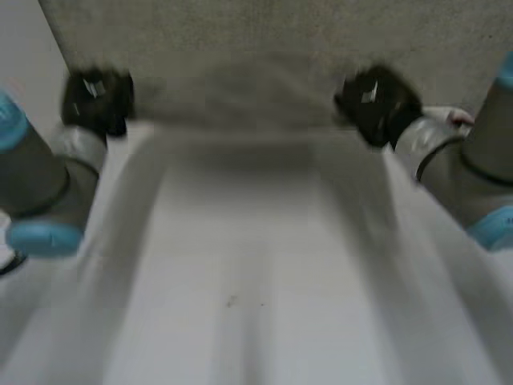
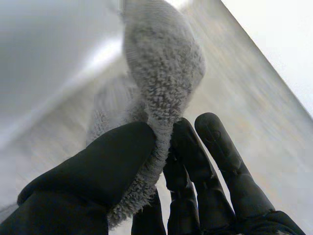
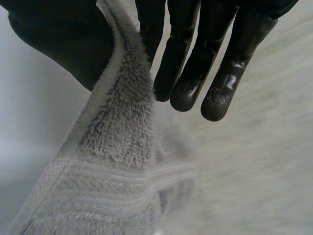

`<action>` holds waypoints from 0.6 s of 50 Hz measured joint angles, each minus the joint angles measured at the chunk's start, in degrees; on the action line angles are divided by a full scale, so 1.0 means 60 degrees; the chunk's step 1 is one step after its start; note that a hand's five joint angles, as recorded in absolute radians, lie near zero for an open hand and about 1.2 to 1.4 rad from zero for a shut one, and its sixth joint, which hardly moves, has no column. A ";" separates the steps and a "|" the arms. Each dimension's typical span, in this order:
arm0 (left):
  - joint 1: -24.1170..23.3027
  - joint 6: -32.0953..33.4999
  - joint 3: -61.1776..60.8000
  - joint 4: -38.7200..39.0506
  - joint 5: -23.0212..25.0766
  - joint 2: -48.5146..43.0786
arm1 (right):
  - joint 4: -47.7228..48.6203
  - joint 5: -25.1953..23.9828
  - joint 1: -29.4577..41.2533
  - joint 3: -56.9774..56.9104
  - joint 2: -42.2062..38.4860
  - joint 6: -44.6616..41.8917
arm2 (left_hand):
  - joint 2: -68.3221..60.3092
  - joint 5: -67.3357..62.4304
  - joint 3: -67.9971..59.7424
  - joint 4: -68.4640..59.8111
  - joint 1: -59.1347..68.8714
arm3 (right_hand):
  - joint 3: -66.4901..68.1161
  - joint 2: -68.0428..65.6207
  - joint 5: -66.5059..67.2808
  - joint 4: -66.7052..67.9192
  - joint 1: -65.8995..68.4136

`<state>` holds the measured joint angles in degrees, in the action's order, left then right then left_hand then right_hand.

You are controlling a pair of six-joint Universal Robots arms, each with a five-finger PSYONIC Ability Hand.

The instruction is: Fold the towel.

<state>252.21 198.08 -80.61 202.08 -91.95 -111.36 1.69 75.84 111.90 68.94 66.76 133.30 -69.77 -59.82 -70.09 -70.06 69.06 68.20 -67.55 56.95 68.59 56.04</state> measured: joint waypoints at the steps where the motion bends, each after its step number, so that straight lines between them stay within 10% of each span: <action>1: 0.0046 0.0040 -0.0740 0.0010 0.0171 -0.0196 | -0.0438 -0.0087 -0.0041 0.0238 -0.0415 0.0015 | 0.0000 -0.0001 0.0000 0.0000 0.0000 | -0.0040 0.0020 -0.0008 -0.0043 -0.0001; 13: 0.0300 0.0375 -0.2807 0.0005 0.0364 -0.1098 | -0.1160 -0.0085 -0.0317 0.1359 -0.2328 0.0883 | 0.0000 -0.0001 0.0000 0.0000 0.0000 | -0.6803 0.6669 -0.6555 -0.6858 -0.5298; 30: 0.0932 0.0438 -0.3424 -0.0063 0.0265 0.0230 | -0.0049 0.0340 -0.1560 0.3199 -0.1239 0.4804 | 0.0000 -0.0001 0.0000 0.0000 0.0000 | -0.7286 0.7079 -0.7186 -0.7405 -0.5662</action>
<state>257.80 200.71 -101.16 201.70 -90.36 -109.98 1.39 77.88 102.53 88.13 59.32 162.12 -69.77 -59.82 -70.09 -70.06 69.06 24.49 -25.07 13.83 24.16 22.06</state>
